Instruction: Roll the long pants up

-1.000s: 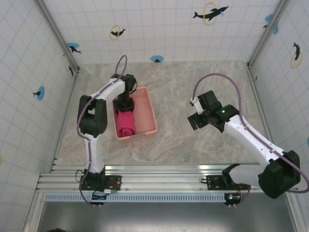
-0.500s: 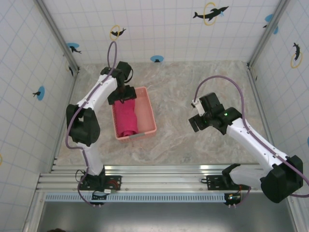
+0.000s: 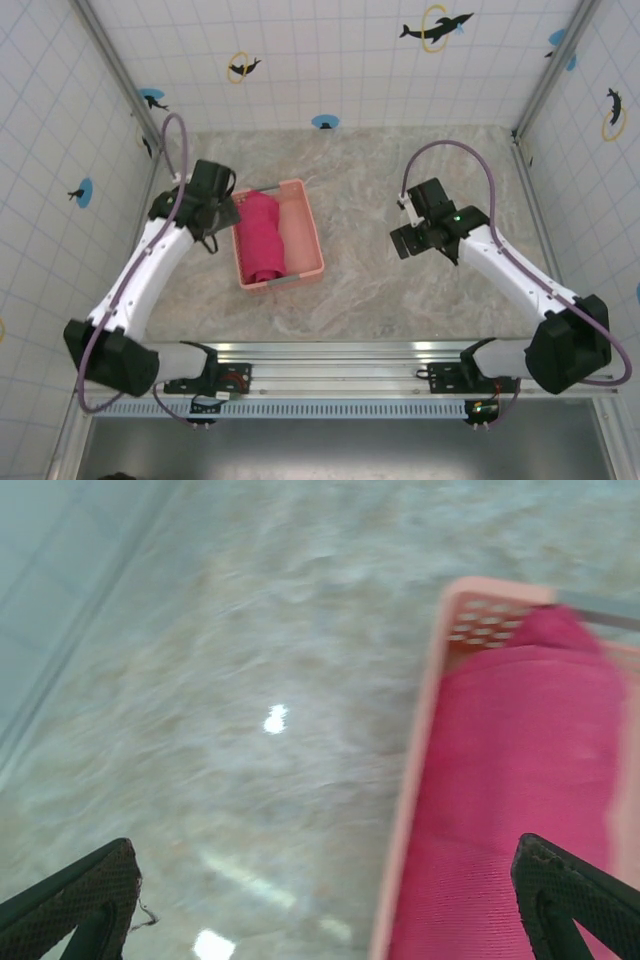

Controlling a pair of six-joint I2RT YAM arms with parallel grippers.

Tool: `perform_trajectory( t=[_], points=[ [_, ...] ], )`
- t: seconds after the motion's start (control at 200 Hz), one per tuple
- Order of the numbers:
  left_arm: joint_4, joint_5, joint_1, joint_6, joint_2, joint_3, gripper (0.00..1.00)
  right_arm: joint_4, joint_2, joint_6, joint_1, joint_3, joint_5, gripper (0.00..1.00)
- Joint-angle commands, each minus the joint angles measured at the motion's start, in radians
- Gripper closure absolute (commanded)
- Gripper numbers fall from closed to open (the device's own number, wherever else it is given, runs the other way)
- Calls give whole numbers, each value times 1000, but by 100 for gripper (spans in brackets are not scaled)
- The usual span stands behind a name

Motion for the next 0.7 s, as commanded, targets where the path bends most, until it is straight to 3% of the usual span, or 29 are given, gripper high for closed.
perform_trajectory(
  t=[0.0, 0.175, 0.43, 0.696],
  points=[
    [-46, -90, 77, -139, 7, -92, 3, 34, 29, 23, -1, 82, 6, 1],
    [-207, -130, 77, -303, 180, -37, 2, -11, 34, -6, 8, 101, -12, 1],
    [-189, 20, 57, -386, 442, -12, 3, -40, -6, -21, -1, 94, 5, 1],
    [-122, 104, -110, -434, 631, 102, 2, -72, -36, -50, -20, 110, 29, 1]
  ],
)
